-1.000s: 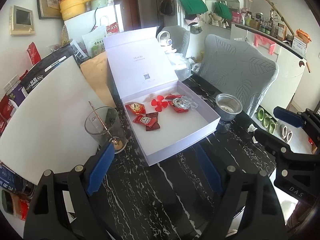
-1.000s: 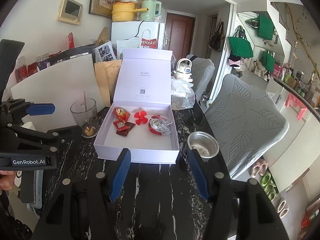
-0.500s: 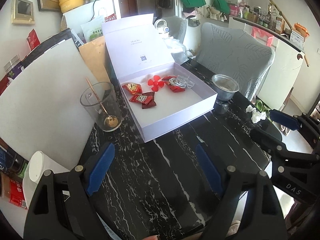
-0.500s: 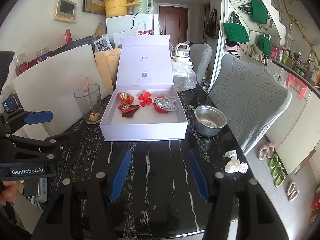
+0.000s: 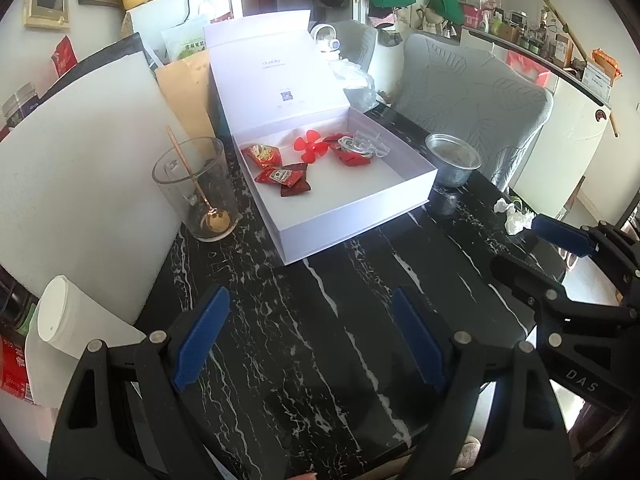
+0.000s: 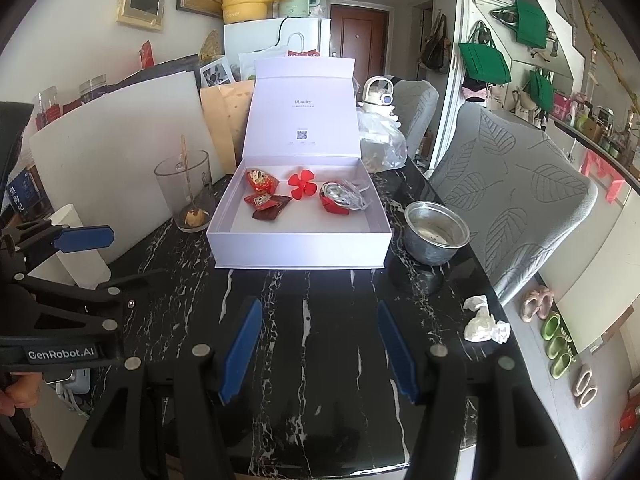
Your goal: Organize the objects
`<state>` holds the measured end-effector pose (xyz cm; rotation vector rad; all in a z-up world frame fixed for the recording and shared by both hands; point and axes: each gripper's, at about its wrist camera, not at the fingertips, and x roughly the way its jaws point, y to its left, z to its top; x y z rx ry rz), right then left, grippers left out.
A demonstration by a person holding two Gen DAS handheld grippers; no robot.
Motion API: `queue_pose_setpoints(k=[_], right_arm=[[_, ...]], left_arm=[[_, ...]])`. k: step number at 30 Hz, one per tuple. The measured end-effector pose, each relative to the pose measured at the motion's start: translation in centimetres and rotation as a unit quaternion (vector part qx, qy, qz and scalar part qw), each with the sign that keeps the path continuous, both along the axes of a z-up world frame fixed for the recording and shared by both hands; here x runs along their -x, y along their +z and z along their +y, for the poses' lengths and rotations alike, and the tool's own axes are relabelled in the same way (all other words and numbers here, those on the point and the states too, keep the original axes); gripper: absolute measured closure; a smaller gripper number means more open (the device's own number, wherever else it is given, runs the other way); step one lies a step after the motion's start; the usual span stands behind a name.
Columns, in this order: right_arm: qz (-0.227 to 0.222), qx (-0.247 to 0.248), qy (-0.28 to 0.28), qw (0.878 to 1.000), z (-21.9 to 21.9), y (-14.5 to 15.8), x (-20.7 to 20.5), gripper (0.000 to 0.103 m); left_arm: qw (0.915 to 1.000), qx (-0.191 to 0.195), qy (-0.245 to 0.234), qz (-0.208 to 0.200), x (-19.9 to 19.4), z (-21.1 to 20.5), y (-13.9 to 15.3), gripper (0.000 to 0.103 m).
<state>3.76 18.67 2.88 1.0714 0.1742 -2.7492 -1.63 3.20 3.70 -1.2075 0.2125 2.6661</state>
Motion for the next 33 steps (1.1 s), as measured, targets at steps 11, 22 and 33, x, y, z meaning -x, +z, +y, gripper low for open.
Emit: queue_pose_setpoints(k=[11, 22, 33], right_arm=[[0.000, -0.007, 0.004, 1.000, -0.41, -0.27, 0.10, 0.042], [-0.004, -0.012, 0.005, 1.000, -0.71, -0.44, -0.06, 0.042], [-0.003, -0.011, 0.004, 1.000, -0.62, -0.46, -0.20, 0.042]], left_arm=[[1.0000, 0.006, 0.006, 0.003, -0.15, -0.39, 0.07, 0.020], [0.9999, 0.007, 0.007, -0.004, -0.21, -0.32, -0.10, 0.020], [0.9999, 0.008, 0.010, -0.005, -0.35, -0.22, -0.08, 0.020]])
